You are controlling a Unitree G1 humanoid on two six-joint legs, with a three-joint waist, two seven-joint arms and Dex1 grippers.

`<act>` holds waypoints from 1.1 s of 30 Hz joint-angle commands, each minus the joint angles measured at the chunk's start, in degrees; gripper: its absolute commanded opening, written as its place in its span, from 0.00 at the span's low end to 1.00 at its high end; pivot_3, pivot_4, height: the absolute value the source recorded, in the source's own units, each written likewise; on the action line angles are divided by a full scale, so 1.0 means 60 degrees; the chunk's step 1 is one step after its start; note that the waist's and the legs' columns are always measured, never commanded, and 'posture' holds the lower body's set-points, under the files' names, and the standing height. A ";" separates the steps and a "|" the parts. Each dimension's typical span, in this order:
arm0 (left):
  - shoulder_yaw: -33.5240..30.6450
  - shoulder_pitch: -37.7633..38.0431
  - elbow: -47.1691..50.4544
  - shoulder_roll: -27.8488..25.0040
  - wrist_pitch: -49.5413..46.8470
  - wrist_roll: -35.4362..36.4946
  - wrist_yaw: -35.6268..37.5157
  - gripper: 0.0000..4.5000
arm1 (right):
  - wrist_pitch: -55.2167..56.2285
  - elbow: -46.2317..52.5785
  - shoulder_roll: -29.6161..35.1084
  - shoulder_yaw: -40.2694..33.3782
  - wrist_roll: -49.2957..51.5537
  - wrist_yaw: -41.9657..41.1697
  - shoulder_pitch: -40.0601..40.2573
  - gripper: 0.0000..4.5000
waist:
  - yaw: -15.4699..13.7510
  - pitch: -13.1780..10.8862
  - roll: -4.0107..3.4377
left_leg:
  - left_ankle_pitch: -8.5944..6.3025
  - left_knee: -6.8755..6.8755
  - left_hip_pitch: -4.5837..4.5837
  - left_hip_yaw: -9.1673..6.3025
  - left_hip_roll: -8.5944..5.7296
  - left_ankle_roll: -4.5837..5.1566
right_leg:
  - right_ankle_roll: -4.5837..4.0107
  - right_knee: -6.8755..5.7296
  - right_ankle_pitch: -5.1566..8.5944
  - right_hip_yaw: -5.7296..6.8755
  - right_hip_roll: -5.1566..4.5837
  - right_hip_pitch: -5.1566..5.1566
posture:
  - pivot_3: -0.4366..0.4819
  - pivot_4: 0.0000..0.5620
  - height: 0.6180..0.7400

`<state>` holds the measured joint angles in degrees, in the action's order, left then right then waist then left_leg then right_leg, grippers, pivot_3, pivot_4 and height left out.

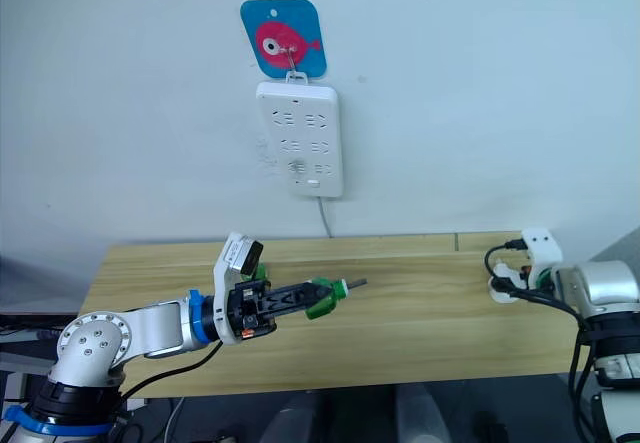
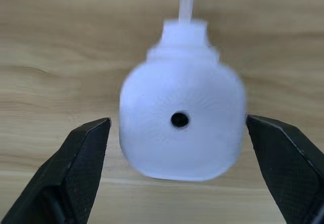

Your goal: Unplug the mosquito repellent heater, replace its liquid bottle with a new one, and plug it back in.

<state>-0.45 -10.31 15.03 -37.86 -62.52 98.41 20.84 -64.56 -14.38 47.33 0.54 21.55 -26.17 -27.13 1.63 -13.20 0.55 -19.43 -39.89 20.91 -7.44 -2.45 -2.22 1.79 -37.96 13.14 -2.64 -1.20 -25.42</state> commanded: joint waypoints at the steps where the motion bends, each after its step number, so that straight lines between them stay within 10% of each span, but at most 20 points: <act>1: -0.0173 -0.0201 0.0817 0.0109 0.0882 -0.1910 0.1042 0.50 | -0.0655 0.1563 0.0494 -0.0611 0.0472 -0.0612 -0.0208 0.99 | 0.0002 -0.0006 -0.0010 | 0.0000 0.0001 0.0001 0.0002 0.0000 0.0000 | 0.0000 0.0002 0.0000 -0.0001 0.0001 -0.0001 | 0.45 0.39 1.00; 8: 0.1362 -0.0326 0.1145 0.0306 0.5105 -0.8288 0.3130 0.50 | -0.4412 0.2780 -0.1511 -0.3594 0.3510 -0.1596 -0.1469 0.99 | 0.0043 -0.0008 -0.0013 | 0.0001 0.0019 -0.0011 0.0045 0.0010 -0.0002 | -0.0004 0.0025 -0.0003 -0.0004 0.0012 0.0019 | 0.44 0.39 1.00; 13: 0.2051 -0.1028 0.0751 0.1436 0.7843 -1.1415 0.2919 0.50 | -0.4657 0.2503 -0.2613 -0.4446 0.8514 0.0137 -0.0772 0.99 | -0.0251 -0.0008 -0.0010 | -0.0001 0.0011 0.0024 0.0001 0.0002 0.0001 | -0.0004 0.0058 -0.0003 0.0032 -0.0001 0.0022 | 0.45 0.39 1.00; 20: 0.1925 -0.1372 0.0692 0.2398 0.7940 -1.1861 0.2871 0.50 | -0.1671 0.3250 -0.2914 -0.2656 1.5041 0.5382 0.0334 0.99 | -0.0175 -0.0008 -0.0009 | -0.0007 0.0004 0.0022 -0.0003 -0.0002 0.0013 | 0.0003 0.0051 -0.0007 0.0015 -0.0015 0.0018 | 0.45 0.38 1.00; 33: 0.1944 -0.1178 0.1236 0.2779 0.7587 -1.1825 0.3242 0.50 | -0.0099 0.4227 -0.3703 -0.1955 1.5241 0.6699 0.0442 0.99 | 0.0015 -0.0005 -0.0011 | -0.0011 0.0005 0.0006 -0.0020 0.0010 0.0025 | 0.0006 0.0023 -0.0005 0.0023 0.0007 0.0020 | 0.46 0.36 1.00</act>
<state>11.40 -17.57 19.95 -21.55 -17.28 27.22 39.68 -65.98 8.87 25.41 -10.99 111.43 13.96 -24.19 1.71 -13.23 0.48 -19.50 -39.86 20.95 -7.56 -2.39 -2.06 1.82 -37.82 13.11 -2.51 -1.16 -25.30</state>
